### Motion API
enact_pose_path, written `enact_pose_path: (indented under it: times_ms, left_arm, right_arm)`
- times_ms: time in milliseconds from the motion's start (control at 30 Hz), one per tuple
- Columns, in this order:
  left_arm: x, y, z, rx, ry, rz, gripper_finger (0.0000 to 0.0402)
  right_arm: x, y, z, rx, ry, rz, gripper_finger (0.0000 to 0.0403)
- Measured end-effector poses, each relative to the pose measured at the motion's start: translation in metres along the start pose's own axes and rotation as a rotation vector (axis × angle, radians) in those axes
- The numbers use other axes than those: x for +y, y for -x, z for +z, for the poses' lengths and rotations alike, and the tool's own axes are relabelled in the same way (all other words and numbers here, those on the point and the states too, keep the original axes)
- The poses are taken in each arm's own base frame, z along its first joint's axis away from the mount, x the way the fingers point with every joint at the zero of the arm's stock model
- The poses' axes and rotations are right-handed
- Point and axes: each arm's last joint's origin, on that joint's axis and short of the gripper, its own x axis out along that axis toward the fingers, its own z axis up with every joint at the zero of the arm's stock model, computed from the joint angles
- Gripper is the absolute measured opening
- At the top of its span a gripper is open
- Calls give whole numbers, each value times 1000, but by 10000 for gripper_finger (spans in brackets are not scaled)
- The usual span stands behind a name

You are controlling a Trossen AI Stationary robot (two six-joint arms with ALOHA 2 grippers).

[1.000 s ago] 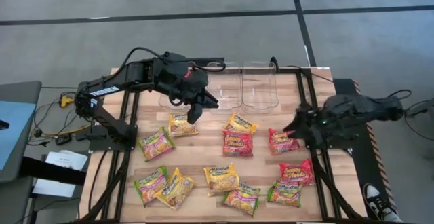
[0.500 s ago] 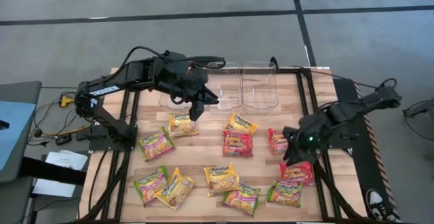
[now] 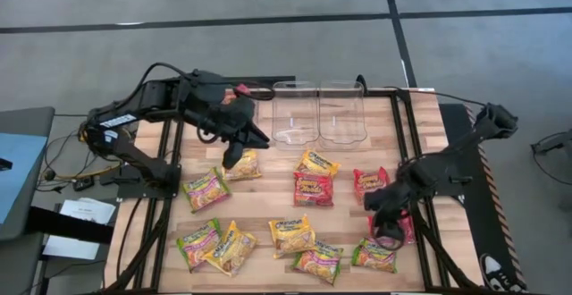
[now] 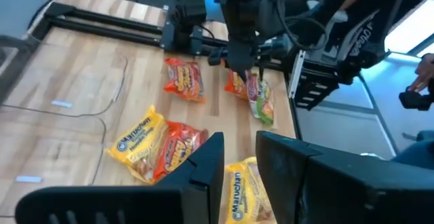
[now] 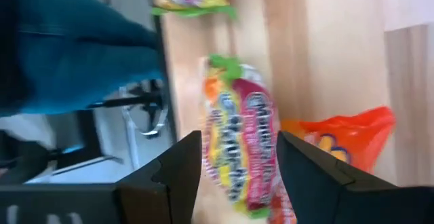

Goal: Sort Maruchan noodles
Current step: Put the green noodle pack into the right transparent bin

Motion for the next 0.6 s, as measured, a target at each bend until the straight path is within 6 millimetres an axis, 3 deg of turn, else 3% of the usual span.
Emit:
enact_pose_path:
  times_ms: [600]
  left_arm:
    - [-6, 2, -2, 7, -24, -10, 73]
  right_arm:
    - [0, -62, 2, 103, 4, -96, 214]
